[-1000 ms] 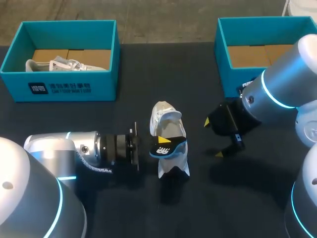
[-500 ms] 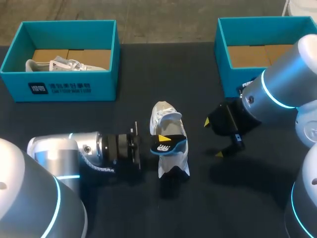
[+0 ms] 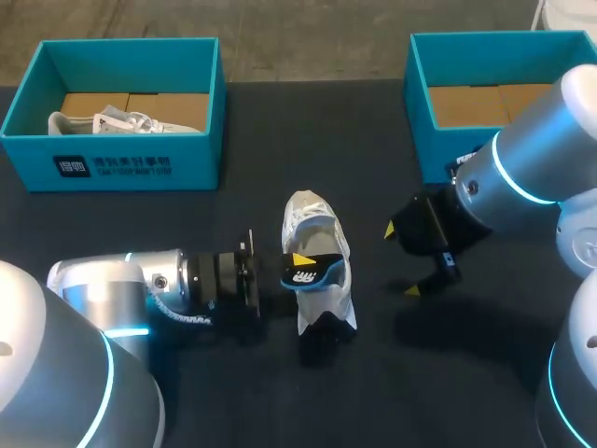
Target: Take the shoe out of the shoebox, open the shoe tongue, remove and reinsert the insole, then place the shoe into the shoebox
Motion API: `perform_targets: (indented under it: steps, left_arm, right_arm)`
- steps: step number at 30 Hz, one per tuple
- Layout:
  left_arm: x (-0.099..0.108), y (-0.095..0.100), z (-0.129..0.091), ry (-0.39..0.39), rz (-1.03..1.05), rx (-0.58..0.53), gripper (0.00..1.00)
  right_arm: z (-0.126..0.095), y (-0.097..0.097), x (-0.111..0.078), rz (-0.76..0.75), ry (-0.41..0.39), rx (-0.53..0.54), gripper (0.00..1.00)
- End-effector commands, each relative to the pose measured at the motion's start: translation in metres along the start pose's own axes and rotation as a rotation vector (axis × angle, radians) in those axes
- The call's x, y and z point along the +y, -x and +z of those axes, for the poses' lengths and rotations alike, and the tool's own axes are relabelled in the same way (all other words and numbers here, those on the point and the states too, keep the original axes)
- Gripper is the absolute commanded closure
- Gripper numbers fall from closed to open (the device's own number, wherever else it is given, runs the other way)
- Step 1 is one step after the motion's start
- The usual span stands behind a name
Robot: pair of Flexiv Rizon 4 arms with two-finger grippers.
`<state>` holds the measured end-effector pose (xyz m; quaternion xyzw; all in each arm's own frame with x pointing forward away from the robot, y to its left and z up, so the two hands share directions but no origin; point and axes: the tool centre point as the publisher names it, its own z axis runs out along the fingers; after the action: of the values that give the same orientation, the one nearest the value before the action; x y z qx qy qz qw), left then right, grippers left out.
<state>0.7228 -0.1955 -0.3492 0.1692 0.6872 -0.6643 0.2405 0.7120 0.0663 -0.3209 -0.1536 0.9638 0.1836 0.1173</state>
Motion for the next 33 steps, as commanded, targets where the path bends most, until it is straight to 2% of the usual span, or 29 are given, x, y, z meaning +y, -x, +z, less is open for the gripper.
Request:
perform_targets:
  steps: [1, 11, 13, 14, 16, 33]
  left_arm:
    - [0.01, 0.001, 0.002, 0.008, 0.0, 0.01, 1.0]
    - [0.015, 0.003, 0.005, 0.022, -0.008, 0.017, 1.0]
    - [0.012, 0.003, 0.005, 0.021, -0.006, 0.017, 0.64]
    - [0.01, 0.003, 0.005, 0.021, -0.004, 0.017, 0.57]
    - [0.006, 0.004, 0.004, 0.021, 0.002, 0.014, 0.5]
    - [-0.033, 0.004, 0.004, -0.018, 0.052, 0.023, 0.56]
  right_arm:
    - [0.001, -0.001, 0.001, 0.001, -0.001, -0.002, 0.0]
    - [0.001, -0.001, 0.001, 0.001, -0.001, -0.002, 0.0]
    - [0.001, -0.001, 0.001, 0.001, -0.001, -0.002, 0.0]
    - [0.001, -0.001, 0.001, 0.001, -0.001, -0.002, 0.0]
    - [0.001, -0.001, 0.001, 0.001, -0.001, -0.002, 0.0]
    - [0.001, -0.001, 0.001, 0.001, -0.001, -0.002, 0.0]
